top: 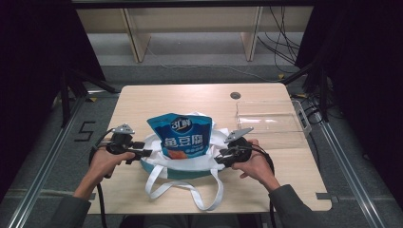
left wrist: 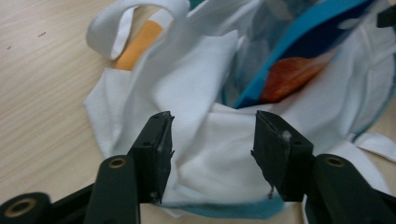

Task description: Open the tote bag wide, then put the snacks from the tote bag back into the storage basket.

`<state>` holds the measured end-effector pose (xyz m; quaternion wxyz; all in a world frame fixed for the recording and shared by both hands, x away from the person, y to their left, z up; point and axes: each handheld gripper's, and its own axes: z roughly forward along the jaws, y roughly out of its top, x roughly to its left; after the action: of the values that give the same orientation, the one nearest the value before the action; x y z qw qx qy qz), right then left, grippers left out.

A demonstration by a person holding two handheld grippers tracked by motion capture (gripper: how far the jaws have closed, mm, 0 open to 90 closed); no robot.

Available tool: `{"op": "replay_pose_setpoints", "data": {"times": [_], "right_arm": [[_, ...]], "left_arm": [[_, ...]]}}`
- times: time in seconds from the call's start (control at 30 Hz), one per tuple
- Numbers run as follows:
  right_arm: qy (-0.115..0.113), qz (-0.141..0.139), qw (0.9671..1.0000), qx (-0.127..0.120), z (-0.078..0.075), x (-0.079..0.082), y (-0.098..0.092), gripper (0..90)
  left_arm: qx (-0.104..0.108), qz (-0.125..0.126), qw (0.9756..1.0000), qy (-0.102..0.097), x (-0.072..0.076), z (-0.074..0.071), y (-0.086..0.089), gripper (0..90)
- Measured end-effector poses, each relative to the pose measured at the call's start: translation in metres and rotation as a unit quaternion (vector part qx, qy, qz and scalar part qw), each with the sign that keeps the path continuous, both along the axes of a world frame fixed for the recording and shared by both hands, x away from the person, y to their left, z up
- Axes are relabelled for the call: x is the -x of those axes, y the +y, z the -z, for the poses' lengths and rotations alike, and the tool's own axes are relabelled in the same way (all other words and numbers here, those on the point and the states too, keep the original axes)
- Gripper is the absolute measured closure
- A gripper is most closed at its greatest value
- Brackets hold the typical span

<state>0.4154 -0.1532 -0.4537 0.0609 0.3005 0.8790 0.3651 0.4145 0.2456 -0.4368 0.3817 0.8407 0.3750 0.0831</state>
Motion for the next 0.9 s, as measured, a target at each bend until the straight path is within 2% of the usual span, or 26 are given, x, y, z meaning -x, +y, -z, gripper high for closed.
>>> {"op": "replay_pose_setpoints", "data": {"times": [0.03, 0.07, 0.1, 0.13, 0.2, 0.27, 0.3, 0.33, 0.47, 0.5, 0.53, 0.57, 0.6, 0.63, 0.67, 0.7, 0.73, 0.77, 0.8, 0.83, 0.87, 0.9], "right_arm": [[-0.002, 0.0, 1.0, -0.001, -0.001, 0.0, -0.002, 56.6], [-0.003, 0.001, 1.0, 0.007, -0.003, -0.001, -0.004, 55.0], [-0.003, 0.008, 1.0, 0.0, -0.002, -0.001, -0.005, 53.9], [0.003, 0.012, 0.9999, 0.006, -0.004, 0.0, -0.006, 52.4], [-0.006, 0.018, 0.9998, -0.002, -0.003, -0.001, -0.007, 49.9], [0.002, 0.028, 0.9996, 0.004, -0.004, 0.0, -0.008, 48.5], [-0.002, 0.02, 0.9997, 0.013, -0.005, -0.001, -0.01, 47.6], [-0.002, 0.024, 0.9997, 0.005, -0.004, -0.001, -0.009, 47.2], [-0.004, 0.018, 0.9997, 0.018, -0.003, -0.001, -0.009, 46.8], [-0.003, 0.024, 0.9997, 0.011, -0.003, 0.0, -0.008, 46.9], [0.002, 0.019, 0.9996, 0.021, -0.005, 0.001, -0.009, 47.1], [-0.007, 0.021, 0.9996, 0.017, -0.003, 0.001, -0.008, 47.1], [-0.001, 0.017, 0.9996, 0.024, -0.005, 0.0, -0.008, 46.7], [-0.003, 0.022, 0.9996, 0.015, -0.005, 0.0, -0.007, 46.0], [0.009, 0.027, 0.9995, 0.012, -0.006, 0.002, -0.006, 45.6], [0.004, 0.025, 0.9996, 0.015, -0.007, 0.001, -0.008, 45.0], [0.001, 0.03, 0.9993, 0.023, -0.008, 0.0, -0.008, 44.5], [0.013, 0.026, 0.9992, 0.026, -0.009, 0.001, -0.008, 44.4], [-0.015, 0.006, 0.9997, 0.018, -0.007, -0.003, -0.008, 43.9], [-0.004, 0.014, 0.9997, 0.019, -0.008, -0.002, -0.009, 43.6], [0.002, 0.015, 0.9994, 0.032, -0.011, -0.001, -0.009, 43.2], [-0.006, 0.01, 0.9993, 0.035, -0.011, -0.002, -0.009, 42.3]], "left_arm": [[-0.005, 0.006, 1.0, 0.002, 0.004, -0.002, 0.0, 45.2], [-0.002, 0.0, 1.0, 0.0, 0.009, -0.003, -0.002, 43.7], [-0.005, -0.004, 1.0, -0.002, 0.013, -0.004, -0.002, 39.6], [-0.006, -0.005, 1.0, -0.006, 0.018, -0.004, -0.002, 36.9], [-0.008, -0.005, 0.9999, -0.013, 0.025, -0.005, 0.0, 36.9], [-0.002, -0.008, 0.9998, -0.016, 0.033, -0.005, 0.002, 36.2], [0.0, -0.013, 0.9997, -0.018, 0.038, -0.004, 0.003, 35.1], [0.002, -0.011, 0.9998, -0.018, 0.042, -0.004, 0.004, 33.6], [-0.006, -0.009, 0.9998, -0.018, 0.055, -0.004, 0.005, 31.0], [-0.004, -0.009, 0.9998, -0.016, 0.058, -0.004, 0.005, 30.3], [-0.002, -0.01, 0.9998, -0.018, 0.061, -0.005, 0.006, 30.3], [-0.003, -0.012, 0.9997, -0.02, 0.063, -0.005, 0.006, 30.3], [-0.004, -0.016, 0.9997, -0.017, 0.067, -0.006, 0.007, 30.3], [0.0, -0.019, 0.9996, -0.019, 0.069, -0.005, 0.007, 30.1], [-0.003, -0.025, 0.9993, -0.026, 0.072, -0.006, 0.008, 29.7], [-0.009, -0.015, 0.9996, -0.024, 0.074, -0.006, 0.01, 29.2], [-0.004, -0.02, 0.9995, -0.024, 0.076, -0.006, 0.01, 29.0], [-0.005, -0.025, 0.9993, -0.027, 0.079, -0.004, 0.011, 29.0], [-0.009, -0.025, 0.9993, -0.027, 0.08, -0.004, 0.011, 29.0], [0.003, -0.035, 0.9992, -0.02, 0.084, -0.002, 0.009, 29.0], [-0.004, -0.03, 0.9993, -0.021, 0.086, -0.001, 0.009, 28.8], [-0.008, -0.027, 0.9992, -0.03, 0.088, 0.0, 0.008, 28.8]]}}
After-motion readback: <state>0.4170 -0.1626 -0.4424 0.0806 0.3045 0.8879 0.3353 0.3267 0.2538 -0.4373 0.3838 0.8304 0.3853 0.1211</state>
